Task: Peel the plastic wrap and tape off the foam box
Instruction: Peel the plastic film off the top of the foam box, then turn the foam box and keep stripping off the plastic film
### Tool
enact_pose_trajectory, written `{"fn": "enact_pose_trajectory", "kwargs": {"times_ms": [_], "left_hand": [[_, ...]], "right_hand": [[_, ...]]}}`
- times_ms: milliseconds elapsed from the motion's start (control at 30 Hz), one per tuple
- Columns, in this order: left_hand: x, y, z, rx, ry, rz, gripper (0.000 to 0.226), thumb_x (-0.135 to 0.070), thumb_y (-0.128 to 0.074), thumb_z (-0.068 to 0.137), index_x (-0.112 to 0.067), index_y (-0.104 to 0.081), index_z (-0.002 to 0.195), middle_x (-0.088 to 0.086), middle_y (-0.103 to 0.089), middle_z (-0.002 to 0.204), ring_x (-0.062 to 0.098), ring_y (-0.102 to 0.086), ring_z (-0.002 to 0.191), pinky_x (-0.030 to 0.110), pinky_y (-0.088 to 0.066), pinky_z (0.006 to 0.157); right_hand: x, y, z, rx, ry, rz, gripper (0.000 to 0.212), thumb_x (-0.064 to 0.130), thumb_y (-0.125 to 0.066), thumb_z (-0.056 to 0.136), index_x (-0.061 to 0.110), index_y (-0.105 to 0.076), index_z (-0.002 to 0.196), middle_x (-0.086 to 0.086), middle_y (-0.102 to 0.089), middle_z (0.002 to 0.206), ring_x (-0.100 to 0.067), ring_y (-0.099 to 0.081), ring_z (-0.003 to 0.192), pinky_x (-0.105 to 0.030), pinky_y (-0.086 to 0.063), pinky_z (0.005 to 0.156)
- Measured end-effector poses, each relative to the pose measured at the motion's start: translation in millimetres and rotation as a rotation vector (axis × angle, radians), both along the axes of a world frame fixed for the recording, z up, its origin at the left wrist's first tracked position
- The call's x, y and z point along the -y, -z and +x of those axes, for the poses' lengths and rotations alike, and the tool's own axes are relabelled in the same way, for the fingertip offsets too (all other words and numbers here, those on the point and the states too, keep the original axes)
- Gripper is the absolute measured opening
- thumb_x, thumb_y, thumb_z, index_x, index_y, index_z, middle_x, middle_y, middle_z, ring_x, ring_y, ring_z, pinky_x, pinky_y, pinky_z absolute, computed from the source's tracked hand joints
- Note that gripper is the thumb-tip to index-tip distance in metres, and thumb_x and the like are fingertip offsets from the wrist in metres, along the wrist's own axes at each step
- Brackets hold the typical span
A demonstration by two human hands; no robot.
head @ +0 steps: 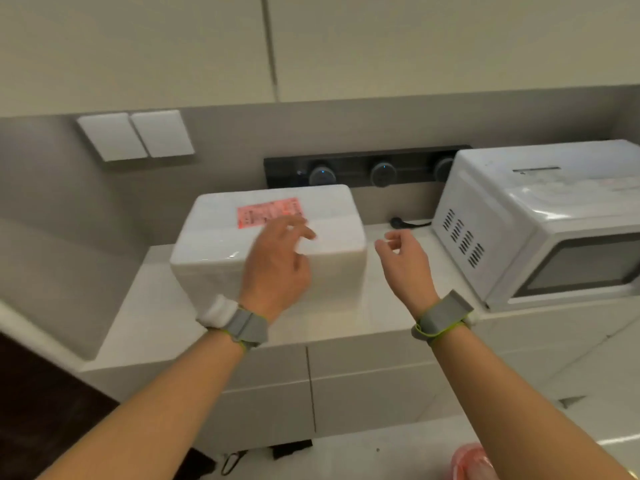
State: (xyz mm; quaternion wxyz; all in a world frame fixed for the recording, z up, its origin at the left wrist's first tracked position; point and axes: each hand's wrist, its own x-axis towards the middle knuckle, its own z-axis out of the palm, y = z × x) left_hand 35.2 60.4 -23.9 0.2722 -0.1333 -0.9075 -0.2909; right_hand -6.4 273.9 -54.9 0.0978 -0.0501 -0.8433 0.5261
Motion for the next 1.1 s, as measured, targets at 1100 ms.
{"fn": "enact_pose_trajectory", "kwargs": {"times_ms": [1100], "left_hand": [[76.7,22.2,34.1,0.165,-0.344,-0.01,0.056,-0.002,-0.052,0.078,-0.015,-0.049,0.132,0.005,-0.042,0.137,0.023,-0.035,0.129,0.038,-0.038,0.105]], "right_hand": [[46.7,-6.1,0.8,-0.616,-0.055,0.3,0.029,0.005,-0.055,0.081,0.008,-0.063,0.108,-0.009,-0.058,0.107,-0.022,-0.054,0.092,-0.032,-0.043,0.085]]}}
